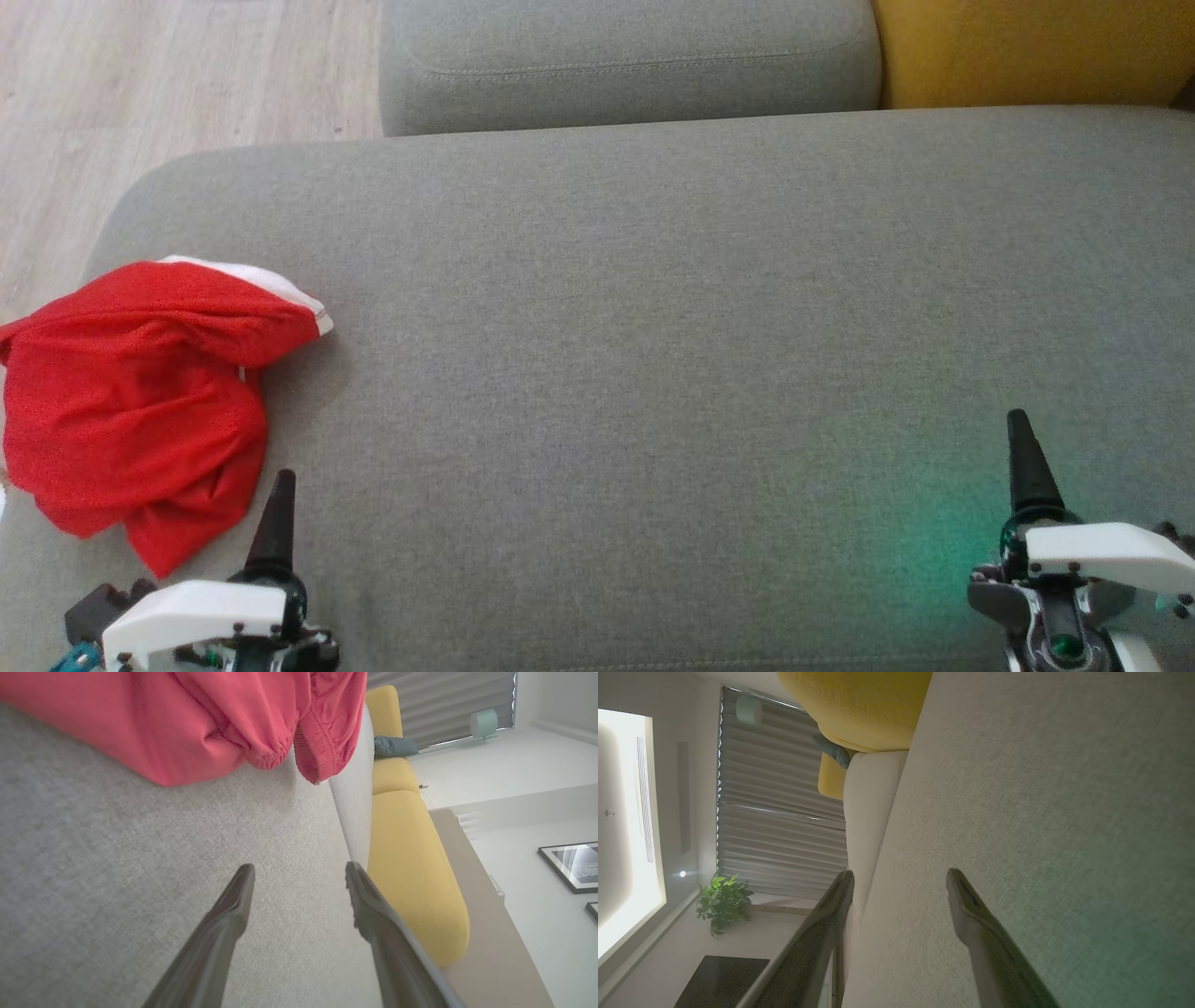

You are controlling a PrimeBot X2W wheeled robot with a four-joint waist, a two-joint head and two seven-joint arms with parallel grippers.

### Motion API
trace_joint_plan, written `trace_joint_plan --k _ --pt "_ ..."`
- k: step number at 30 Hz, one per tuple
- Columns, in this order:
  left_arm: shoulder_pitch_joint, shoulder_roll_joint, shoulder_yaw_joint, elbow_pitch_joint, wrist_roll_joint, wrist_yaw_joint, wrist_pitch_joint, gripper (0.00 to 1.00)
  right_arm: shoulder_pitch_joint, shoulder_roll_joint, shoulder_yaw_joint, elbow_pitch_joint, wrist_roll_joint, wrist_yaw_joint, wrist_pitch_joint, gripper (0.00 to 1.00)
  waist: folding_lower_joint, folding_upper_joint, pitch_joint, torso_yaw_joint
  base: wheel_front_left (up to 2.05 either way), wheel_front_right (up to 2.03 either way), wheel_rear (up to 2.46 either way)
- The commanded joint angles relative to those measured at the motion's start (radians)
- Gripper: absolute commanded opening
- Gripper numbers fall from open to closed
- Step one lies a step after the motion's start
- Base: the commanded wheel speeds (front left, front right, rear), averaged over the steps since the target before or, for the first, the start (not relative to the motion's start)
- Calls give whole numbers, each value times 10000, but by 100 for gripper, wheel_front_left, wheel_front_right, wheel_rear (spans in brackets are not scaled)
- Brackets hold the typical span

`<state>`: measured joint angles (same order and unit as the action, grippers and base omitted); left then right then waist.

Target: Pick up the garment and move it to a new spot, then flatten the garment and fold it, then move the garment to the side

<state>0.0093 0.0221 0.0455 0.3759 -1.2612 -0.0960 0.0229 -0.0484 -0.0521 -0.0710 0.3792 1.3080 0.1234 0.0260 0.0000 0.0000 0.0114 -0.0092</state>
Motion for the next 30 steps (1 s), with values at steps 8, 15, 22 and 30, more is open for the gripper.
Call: trace_joint_plan --k 8,15,22,30 --pt "-584 108 -56 -468 1287 231 -319 100 -599 -227 234 -322 -1286 45 -335 100 0 0 9 -31 0 0 0" --pt "-628 122 -164 -500 2225 379 -524 100 -665 -207 323 -377 -2206 47 -541 100 0 0 9 -52 0 0 0" --pt "-693 137 -284 -455 3229 544 -728 100 -759 -226 461 -427 -3105 50 -746 100 0 0 6 -78 0 0 0" --pt "-805 155 -395 -419 4275 691 -962 100 -813 -239 637 -418 -4146 52 -982 100 0 0 21 -78 0 0 0"
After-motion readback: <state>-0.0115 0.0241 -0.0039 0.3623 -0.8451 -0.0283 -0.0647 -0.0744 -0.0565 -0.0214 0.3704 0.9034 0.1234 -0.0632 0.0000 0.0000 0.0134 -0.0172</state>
